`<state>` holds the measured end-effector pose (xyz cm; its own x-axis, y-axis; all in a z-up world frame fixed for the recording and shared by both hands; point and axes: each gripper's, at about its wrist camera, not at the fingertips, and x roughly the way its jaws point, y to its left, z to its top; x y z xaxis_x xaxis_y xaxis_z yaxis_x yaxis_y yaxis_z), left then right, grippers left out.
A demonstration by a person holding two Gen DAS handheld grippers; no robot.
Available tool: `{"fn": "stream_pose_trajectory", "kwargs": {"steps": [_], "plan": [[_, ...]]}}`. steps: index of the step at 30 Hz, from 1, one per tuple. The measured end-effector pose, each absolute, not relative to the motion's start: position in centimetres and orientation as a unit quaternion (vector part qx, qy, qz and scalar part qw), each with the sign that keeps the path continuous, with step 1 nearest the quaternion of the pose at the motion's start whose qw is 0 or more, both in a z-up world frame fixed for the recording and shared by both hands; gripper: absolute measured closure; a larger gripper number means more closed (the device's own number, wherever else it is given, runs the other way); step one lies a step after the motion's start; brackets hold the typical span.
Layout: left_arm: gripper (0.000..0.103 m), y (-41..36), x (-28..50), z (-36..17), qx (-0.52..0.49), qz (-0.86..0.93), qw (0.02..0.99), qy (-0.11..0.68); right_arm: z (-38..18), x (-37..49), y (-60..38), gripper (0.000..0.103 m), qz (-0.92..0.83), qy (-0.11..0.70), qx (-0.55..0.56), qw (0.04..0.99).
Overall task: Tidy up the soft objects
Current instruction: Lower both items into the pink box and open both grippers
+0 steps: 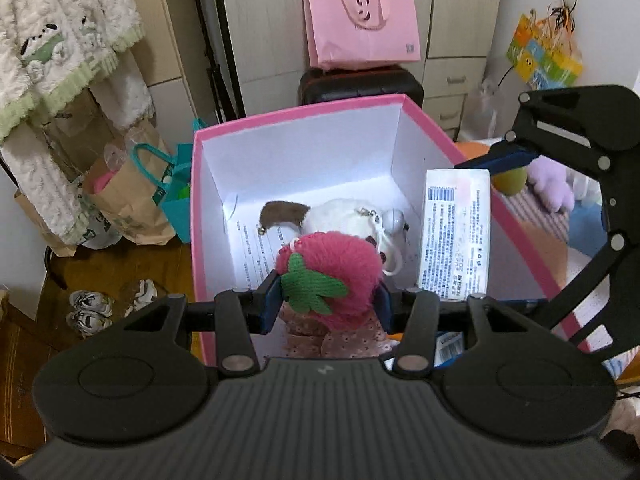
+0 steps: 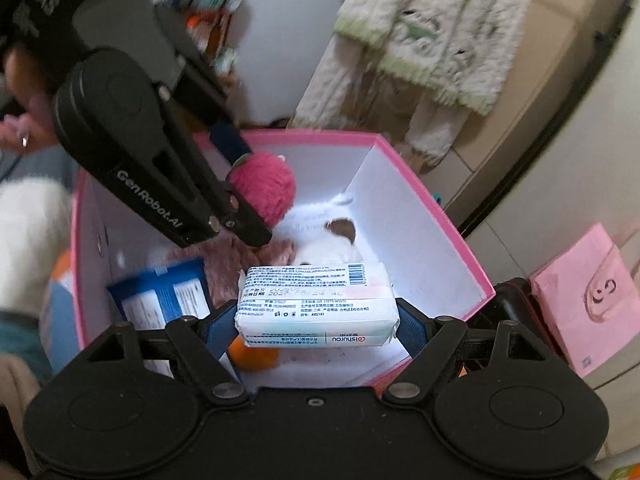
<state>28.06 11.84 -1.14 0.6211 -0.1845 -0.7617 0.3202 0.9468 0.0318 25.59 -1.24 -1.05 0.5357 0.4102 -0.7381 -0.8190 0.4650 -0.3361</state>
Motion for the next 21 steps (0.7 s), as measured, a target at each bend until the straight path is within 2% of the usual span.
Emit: {"fn": "stream_pose_trajectory", "kwargs": {"steps": [4,6,8,21], "plan": [[0.055,11.8,28.5,-1.5,0.079,-0.139,0.896,0.415,-1.7,26.1,-0.9,0.019,0.385,0.309,-0.357,0.793],[0.047,11.7,28.5,-1.6,0.079,-0.133,0.896,0.416,-2.0,26.3,-0.8,0.018,0.379,0.313,-0.355,0.795],[0.035,11.5,28.2,-1.5,0.081,-0.128,0.898,0.413,-2.0,26.2,-1.0,0.018,0.373,0.309,-0.349,0.802],[0.026,13.9,22.5,2.2,0.016,-0.153,0.909,0.386,2.7,24.4,-8.9,0.017,0.388,0.296,-0.138,0.862]]}}
